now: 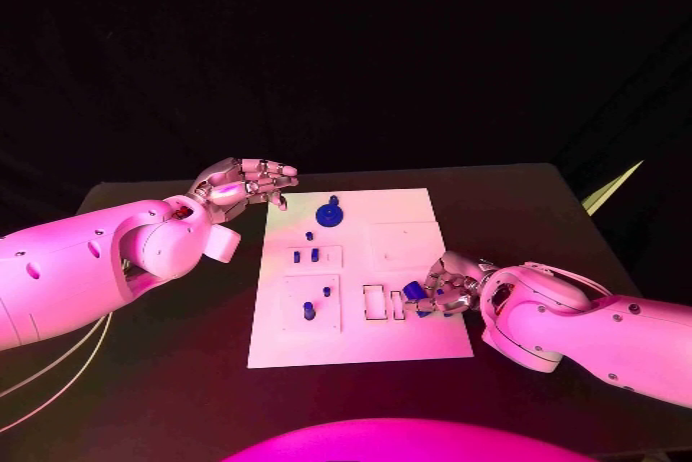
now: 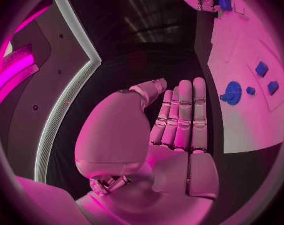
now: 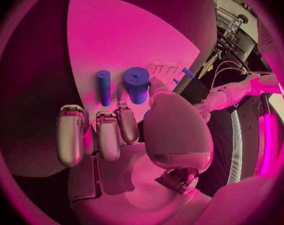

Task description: Assemble the parts on the task board

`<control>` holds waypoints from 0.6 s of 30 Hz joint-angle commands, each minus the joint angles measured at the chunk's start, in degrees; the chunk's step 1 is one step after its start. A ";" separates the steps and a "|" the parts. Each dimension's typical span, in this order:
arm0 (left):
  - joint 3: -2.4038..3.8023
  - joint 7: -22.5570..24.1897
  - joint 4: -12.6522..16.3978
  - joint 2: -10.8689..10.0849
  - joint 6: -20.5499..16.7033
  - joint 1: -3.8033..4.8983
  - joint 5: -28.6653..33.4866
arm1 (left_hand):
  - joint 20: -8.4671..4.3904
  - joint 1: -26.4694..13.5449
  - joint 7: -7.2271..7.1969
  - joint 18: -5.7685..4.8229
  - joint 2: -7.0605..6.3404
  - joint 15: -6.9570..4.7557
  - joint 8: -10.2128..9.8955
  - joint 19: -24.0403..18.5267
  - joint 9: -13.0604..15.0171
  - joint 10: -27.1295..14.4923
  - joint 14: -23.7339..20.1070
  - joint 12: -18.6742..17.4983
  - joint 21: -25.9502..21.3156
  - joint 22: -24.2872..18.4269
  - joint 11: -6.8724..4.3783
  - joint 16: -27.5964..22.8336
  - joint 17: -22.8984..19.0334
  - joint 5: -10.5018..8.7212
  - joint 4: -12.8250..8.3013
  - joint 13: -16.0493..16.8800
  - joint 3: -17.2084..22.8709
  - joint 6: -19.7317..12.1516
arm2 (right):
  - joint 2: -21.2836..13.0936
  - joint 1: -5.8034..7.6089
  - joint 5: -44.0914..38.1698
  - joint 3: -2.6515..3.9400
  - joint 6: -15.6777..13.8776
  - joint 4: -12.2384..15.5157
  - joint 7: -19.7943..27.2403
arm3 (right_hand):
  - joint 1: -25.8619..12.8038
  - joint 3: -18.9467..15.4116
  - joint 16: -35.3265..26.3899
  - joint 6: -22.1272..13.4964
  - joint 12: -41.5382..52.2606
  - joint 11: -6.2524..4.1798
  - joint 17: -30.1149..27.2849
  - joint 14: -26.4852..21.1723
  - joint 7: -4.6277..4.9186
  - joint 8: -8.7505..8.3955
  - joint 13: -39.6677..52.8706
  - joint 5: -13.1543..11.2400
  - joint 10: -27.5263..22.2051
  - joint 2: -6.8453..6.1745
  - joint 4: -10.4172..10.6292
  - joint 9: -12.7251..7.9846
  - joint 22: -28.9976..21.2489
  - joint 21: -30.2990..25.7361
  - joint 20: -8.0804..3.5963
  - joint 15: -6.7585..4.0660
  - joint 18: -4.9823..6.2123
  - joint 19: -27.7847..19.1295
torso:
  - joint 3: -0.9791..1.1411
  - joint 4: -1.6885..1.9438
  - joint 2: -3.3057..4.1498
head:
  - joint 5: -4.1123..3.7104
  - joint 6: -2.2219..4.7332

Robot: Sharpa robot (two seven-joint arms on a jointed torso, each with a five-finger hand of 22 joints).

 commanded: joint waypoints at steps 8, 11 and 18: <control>0.04 -0.16 0.10 0.05 0.18 0.03 0.06 | 0.42 -0.43 0.21 0.74 0.34 0.01 1.07 0.70 -0.60 -0.64 -0.17 0.19 -0.77 -0.75 0.19 -0.60 -0.67 -0.12 0.49 -0.73 -1.28 -0.93 | -1.46 0.66 5.60 -0.20 -3.93 3.61 1.87 | 2.86 0.43 1.13 2.41 1.29 -1.33 11.71 5.58 -1.32 -1.39 6.61 3.61 2.74 4.63 0.32 -6.45 13.83 1.50 -1.21 -1.00 -1.04 4.66 | 0.00 -0.06 -0.01 | -0.21 0.25; 0.04 -0.25 0.07 0.10 0.24 0.03 0.06 | 0.42 -0.43 0.21 0.74 0.34 0.01 1.07 0.70 -0.60 -0.64 -0.17 0.19 -0.77 -0.75 0.19 -0.60 -0.67 -0.12 0.49 -0.73 -1.28 -0.93 | -1.69 1.51 7.34 -0.18 -4.13 4.66 2.01 | 2.79 0.56 1.18 2.54 1.30 -1.41 11.82 5.60 -1.40 -1.32 6.64 3.83 2.79 4.74 0.33 -6.41 13.84 1.55 -1.27 -1.06 -1.05 4.67 | -0.04 -0.04 -0.02 | -0.24 0.25; 0.04 -0.38 0.06 0.20 0.34 0.03 0.06 | 0.42 -0.44 0.21 0.75 0.42 0.01 1.12 0.72 -0.61 -0.68 -0.18 0.20 -0.81 -0.78 0.20 -0.61 -0.67 -0.10 0.55 -0.74 -1.25 -0.93 | -0.68 2.34 10.32 -0.17 -2.99 5.52 1.76 | 2.37 0.66 1.18 2.77 1.30 -1.49 11.81 5.60 -1.48 -1.18 6.70 4.06 2.86 4.89 0.41 -6.33 13.85 1.60 -1.37 -1.16 -1.06 4.68 | -0.04 0.04 0.05 | -0.26 0.23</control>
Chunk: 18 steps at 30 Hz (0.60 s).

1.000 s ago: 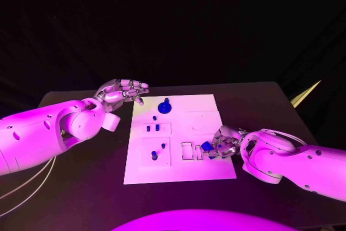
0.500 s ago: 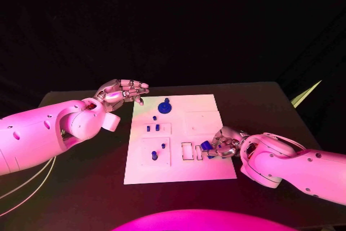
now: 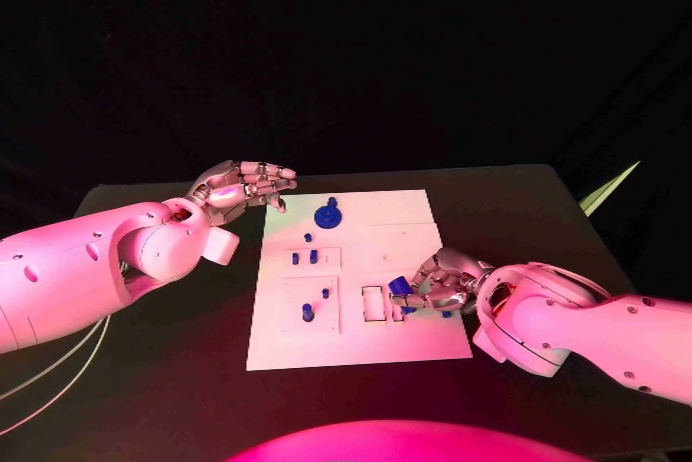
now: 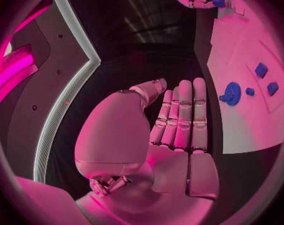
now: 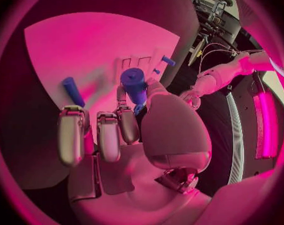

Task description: Assemble the parts on the task board

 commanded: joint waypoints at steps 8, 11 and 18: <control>0.04 -0.03 0.15 0.16 0.30 0.03 0.06 | 0.42 -0.44 0.21 0.75 0.42 0.01 0.83 0.72 -0.60 -0.68 -0.18 0.17 -0.81 -0.77 0.20 -0.61 -0.67 -0.10 0.54 -0.73 -1.25 -0.93 | 3.28 0.20 2.08 -0.02 1.66 -0.81 -0.47 | -0.34 0.62 0.72 2.77 1.19 -1.13 11.76 5.23 -1.35 2.17 6.69 2.42 2.45 3.45 0.44 2.28 13.83 1.51 -0.67 -0.78 -1.05 4.81 | -0.01 0.08 0.08 | 0.15 -0.17; 0.04 -0.03 0.16 0.18 0.31 0.03 0.06 | 0.42 -0.44 0.21 0.75 0.42 0.01 0.83 0.72 -0.60 -0.68 -0.18 0.17 -0.81 -0.77 0.20 -0.61 -0.67 -0.10 0.54 -0.73 -1.25 -0.93 | 4.23 0.21 1.85 -0.02 1.75 -1.42 -0.78 | -0.87 0.54 0.72 2.81 1.21 -1.15 11.77 5.23 -1.37 2.23 6.77 2.26 2.51 3.42 0.43 2.34 13.83 1.54 -0.70 -0.80 -1.05 4.81 | 0.00 0.07 0.10 | 0.18 -0.22; 0.04 -0.01 0.23 0.20 0.32 0.03 0.06 | 0.42 -0.44 0.21 0.75 0.42 0.01 0.83 0.72 -0.60 -0.68 -0.18 0.17 -0.81 -0.77 0.20 -0.61 -0.67 -0.10 0.54 -0.73 -1.25 -0.93 | 6.06 0.22 1.28 -0.01 2.46 -3.21 -1.46 | -1.40 0.48 0.76 2.88 1.20 -1.17 11.85 5.25 -1.41 2.32 6.81 2.00 2.55 3.41 0.42 2.42 13.83 1.54 -0.74 -0.83 -1.05 4.81 | -0.02 0.04 0.12 | 0.30 -0.34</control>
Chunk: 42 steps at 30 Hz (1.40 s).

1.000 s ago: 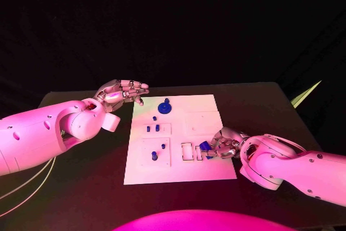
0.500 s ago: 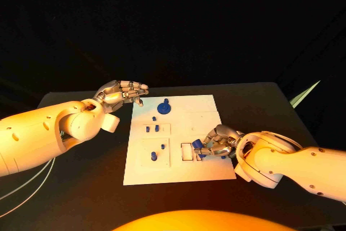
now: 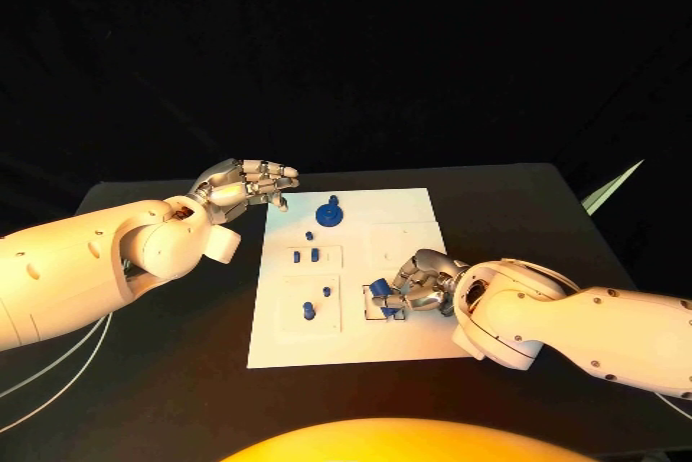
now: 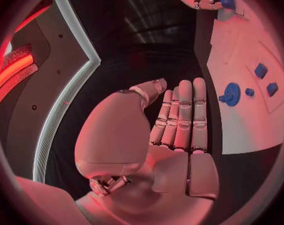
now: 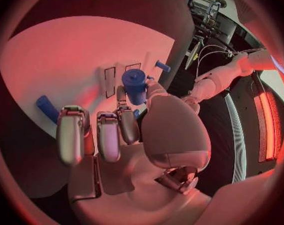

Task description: Assemble the parts on the task board

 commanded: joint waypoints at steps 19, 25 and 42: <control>0.04 0.01 0.28 0.03 0.17 0.04 0.06 | 0.42 -0.47 0.23 0.75 0.44 0.02 0.92 0.76 -0.64 -0.79 -0.21 0.20 -0.93 -0.84 0.21 -0.63 -0.67 -0.09 0.64 -0.76 -1.26 -0.98 | 2.29 -0.22 -1.80 0.00 1.12 -2.54 -1.42 | -1.31 0.27 0.74 2.92 1.25 -1.04 11.81 5.24 -1.46 2.52 7.00 0.90 2.50 2.07 0.39 2.94 13.83 1.57 -0.79 -0.86 -1.05 4.79 | 0.06 -0.06 0.05 | 0.43 -0.41; 0.04 -0.04 0.29 0.00 0.17 0.04 0.06 | 0.42 -0.47 0.23 0.75 0.44 0.02 0.92 0.76 -0.64 -0.79 -0.21 0.20 -0.93 -0.84 0.21 -0.63 -0.67 -0.09 0.64 -0.76 -1.26 -0.98 | 2.63 -0.24 -2.28 0.00 0.93 -2.72 -1.54 | -3.04 -0.32 0.77 2.97 1.22 -1.07 11.87 5.25 -1.49 2.77 7.13 0.21 2.58 2.02 0.44 3.19 13.85 1.67 -0.82 -0.89 -1.07 4.80 | 0.10 -0.01 0.07 | 0.50 -0.44; 0.04 -0.17 0.35 -0.17 0.11 0.05 0.06 | 0.43 -0.51 0.24 0.74 0.46 0.03 0.94 0.78 -0.66 -0.81 -0.21 0.22 -0.97 -0.87 0.22 -0.63 -0.67 -0.09 0.69 -0.77 -1.27 -1.01 | 2.82 -0.24 -5.08 0.00 1.51 -2.55 -1.71 | -10.63 -6.61 0.74 2.60 0.54 -1.09 11.84 5.24 -1.55 4.00 7.26 -8.20 2.54 2.94 0.51 4.49 13.79 1.50 -0.83 -0.91 -1.03 4.71 | 0.10 -0.04 0.05 | 0.58 -0.50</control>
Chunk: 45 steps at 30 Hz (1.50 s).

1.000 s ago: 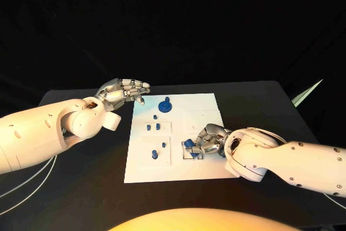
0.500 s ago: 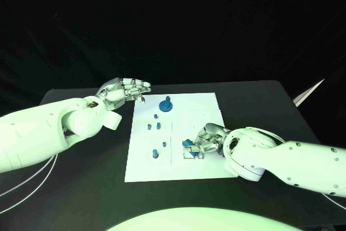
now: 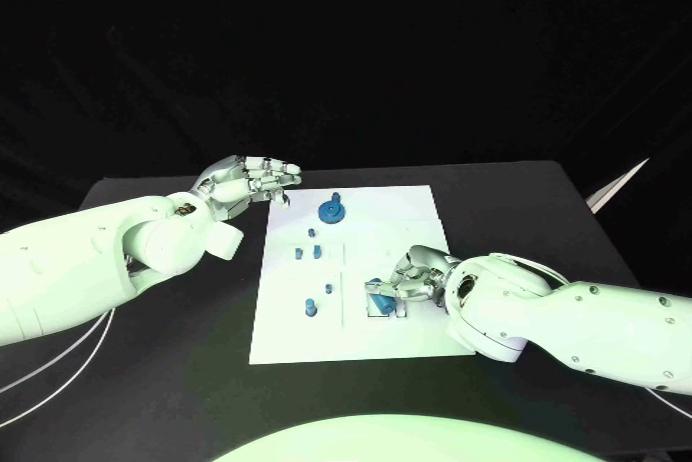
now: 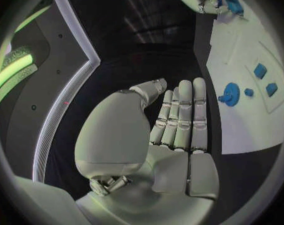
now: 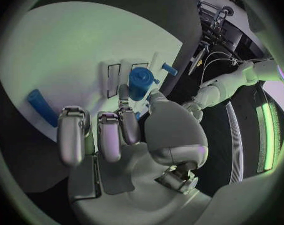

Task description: Assemble the parts on the task board

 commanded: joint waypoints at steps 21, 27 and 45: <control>0.04 0.06 0.23 -0.24 -0.01 0.04 0.06 | 0.44 -0.57 0.24 0.74 0.50 0.05 0.97 0.80 -0.65 -0.84 -0.22 0.24 -1.04 -0.86 0.23 -0.64 -0.66 -0.09 0.79 -0.54 -1.27 -0.48 | -3.90 -0.08 -2.48 0.01 0.80 4.06 2.22 | 2.74 -4.65 0.75 0.28 0.29 -0.55 11.89 5.23 -0.35 1.43 7.56 2.41 1.79 1.30 -0.16 1.39 13.83 1.05 -0.64 -0.15 -1.06 4.54 | 0.09 -0.04 0.00 | 0.20 -0.07; 0.04 0.15 0.25 -0.32 -0.10 0.04 0.07 | 0.44 -0.57 0.24 0.74 0.50 0.05 0.97 0.80 -0.65 -0.84 -0.22 0.24 -1.04 -0.86 0.23 -0.64 -0.66 -0.09 0.79 -0.54 -1.27 -0.48 | -5.55 -0.08 -2.22 0.01 1.14 5.13 3.72 | 10.43 -4.29 0.84 -0.07 0.30 -0.56 12.10 5.27 -0.33 1.06 7.89 1.75 1.92 0.71 -0.88 1.23 13.88 1.26 -0.68 -0.17 -1.09 4.56 | 0.08 -0.17 -0.05 | 0.26 -0.05; 0.03 0.16 0.14 -0.09 -0.02 0.03 0.07 | 0.44 -0.57 0.24 0.74 0.50 0.05 0.97 0.80 -0.65 -0.84 -0.22 0.24 -1.04 -0.86 0.23 -0.64 -0.66 -0.09 0.79 -0.54 -1.27 -0.48 | -4.05 -0.32 -3.06 -0.01 2.59 4.27 3.39 | 15.95 -2.18 1.05 0.36 0.49 -0.59 12.58 5.37 -0.36 0.58 8.27 -1.10 2.13 -1.06 -0.71 0.78 13.98 1.72 -0.67 -0.18 -1.17 4.63 | -0.01 0.03 0.00 | 0.27 -0.28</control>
